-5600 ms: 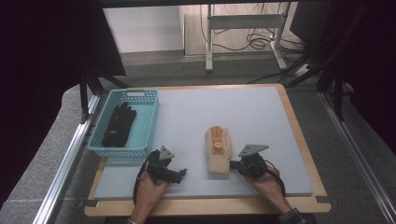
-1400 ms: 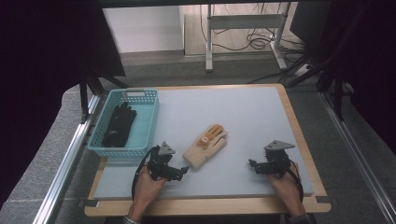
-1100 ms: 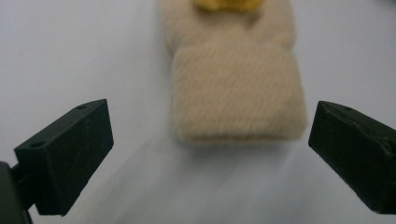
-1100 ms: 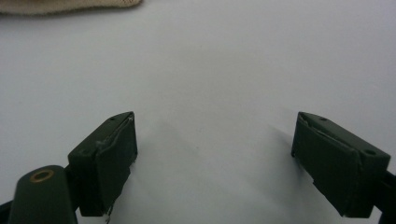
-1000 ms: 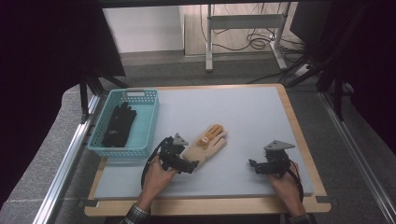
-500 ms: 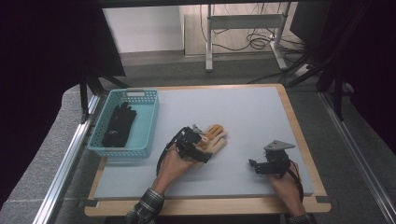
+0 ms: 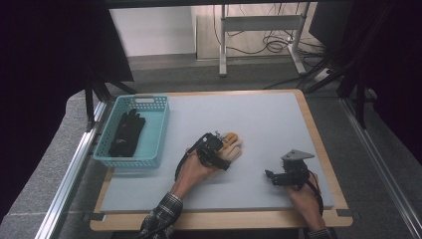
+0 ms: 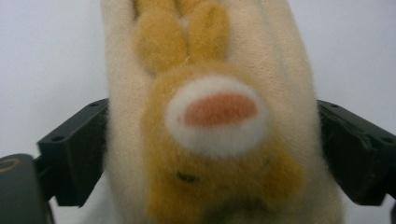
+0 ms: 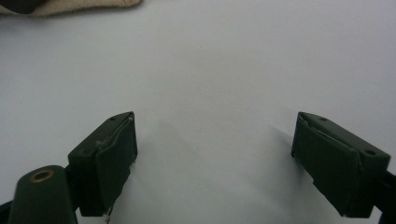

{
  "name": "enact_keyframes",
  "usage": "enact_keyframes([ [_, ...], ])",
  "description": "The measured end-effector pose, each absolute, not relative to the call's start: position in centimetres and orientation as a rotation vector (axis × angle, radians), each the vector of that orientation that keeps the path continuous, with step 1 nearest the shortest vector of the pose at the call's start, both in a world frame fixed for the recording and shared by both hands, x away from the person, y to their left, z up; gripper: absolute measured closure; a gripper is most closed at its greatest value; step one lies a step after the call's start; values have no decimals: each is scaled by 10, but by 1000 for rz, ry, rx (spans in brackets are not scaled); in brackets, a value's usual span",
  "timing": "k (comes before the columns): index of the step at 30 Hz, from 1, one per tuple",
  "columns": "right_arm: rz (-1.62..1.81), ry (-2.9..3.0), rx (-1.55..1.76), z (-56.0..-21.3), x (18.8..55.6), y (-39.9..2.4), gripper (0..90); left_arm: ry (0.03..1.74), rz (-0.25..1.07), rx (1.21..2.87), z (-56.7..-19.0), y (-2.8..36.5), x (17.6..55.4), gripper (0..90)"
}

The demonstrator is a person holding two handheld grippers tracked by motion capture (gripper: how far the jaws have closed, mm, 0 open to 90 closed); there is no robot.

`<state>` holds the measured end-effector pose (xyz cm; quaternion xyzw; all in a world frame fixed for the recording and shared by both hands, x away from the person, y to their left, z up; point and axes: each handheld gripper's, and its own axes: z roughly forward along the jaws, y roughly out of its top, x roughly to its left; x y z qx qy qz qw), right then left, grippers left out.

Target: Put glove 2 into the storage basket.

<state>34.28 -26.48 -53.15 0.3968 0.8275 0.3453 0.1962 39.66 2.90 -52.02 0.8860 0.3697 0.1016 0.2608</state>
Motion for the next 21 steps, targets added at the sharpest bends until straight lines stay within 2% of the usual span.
enact_keyframes([
  [5,967,2318,1112,-532,343,-265,138,976,264,2415,-520,25,394,165],
  [16,967,2318,1111,-532,343,-265,138,980,228,2420,-515,24,389,449],
  [21,966,2318,1111,-532,343,-265,138,969,250,2415,-514,22,385,525],
])
